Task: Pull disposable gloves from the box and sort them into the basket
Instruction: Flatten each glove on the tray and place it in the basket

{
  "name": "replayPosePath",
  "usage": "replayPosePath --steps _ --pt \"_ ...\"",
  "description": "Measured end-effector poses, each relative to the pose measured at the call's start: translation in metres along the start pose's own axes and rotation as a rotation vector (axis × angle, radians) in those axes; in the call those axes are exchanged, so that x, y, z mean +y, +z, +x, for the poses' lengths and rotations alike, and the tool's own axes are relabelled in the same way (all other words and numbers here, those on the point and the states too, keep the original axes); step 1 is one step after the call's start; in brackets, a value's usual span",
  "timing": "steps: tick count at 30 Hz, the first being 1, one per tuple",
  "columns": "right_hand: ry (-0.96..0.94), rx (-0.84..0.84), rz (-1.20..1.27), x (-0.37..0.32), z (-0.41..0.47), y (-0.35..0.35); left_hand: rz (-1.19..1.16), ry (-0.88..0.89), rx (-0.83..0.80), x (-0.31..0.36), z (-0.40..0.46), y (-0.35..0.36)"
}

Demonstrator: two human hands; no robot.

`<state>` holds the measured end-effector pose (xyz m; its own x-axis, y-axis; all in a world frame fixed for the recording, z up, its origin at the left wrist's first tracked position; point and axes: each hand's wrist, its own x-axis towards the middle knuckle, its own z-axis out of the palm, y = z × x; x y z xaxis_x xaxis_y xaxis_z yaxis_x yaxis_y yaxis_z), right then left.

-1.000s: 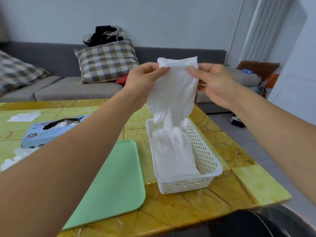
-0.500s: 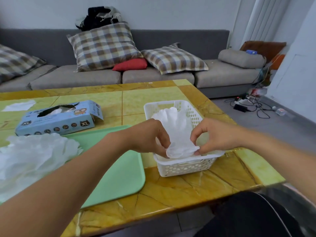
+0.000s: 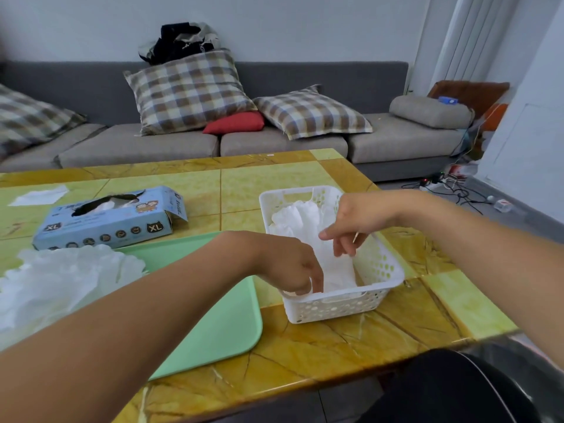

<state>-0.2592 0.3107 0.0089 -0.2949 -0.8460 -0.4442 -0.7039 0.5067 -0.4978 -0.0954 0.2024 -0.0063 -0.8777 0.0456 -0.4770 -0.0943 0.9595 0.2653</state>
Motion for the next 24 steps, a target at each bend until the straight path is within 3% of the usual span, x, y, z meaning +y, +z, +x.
replayPosePath --steps 4,7,11,14,16,18,20,24 --pt "-0.010 0.251 -0.247 -0.005 0.041 0.012 -0.122 0.002 0.081 -0.001 -0.002 -0.002" --pt "-0.018 0.244 -0.409 -0.009 0.060 0.023 -0.131 -0.008 0.075 -0.005 -0.001 -0.003" --pt "-0.034 0.241 -0.432 -0.005 0.062 0.021 -0.100 -0.003 0.052 -0.008 0.003 0.000" --pt "-0.114 0.428 -0.282 0.000 0.053 0.017 -0.143 0.050 0.278 -0.019 0.004 -0.005" --pt "-0.149 0.332 -0.343 -0.005 0.049 0.023 -0.121 0.017 0.412 -0.033 0.004 -0.006" --pt "-0.037 0.148 -0.453 -0.009 0.049 0.034 -0.007 -0.047 0.451 -0.044 0.002 -0.005" --pt "0.047 0.145 -0.511 -0.018 0.045 0.036 0.022 -0.064 0.495 -0.058 -0.007 -0.002" --pt "-0.048 0.552 -0.542 -0.070 0.026 0.029 -0.195 -0.065 0.830 -0.098 -0.063 0.005"
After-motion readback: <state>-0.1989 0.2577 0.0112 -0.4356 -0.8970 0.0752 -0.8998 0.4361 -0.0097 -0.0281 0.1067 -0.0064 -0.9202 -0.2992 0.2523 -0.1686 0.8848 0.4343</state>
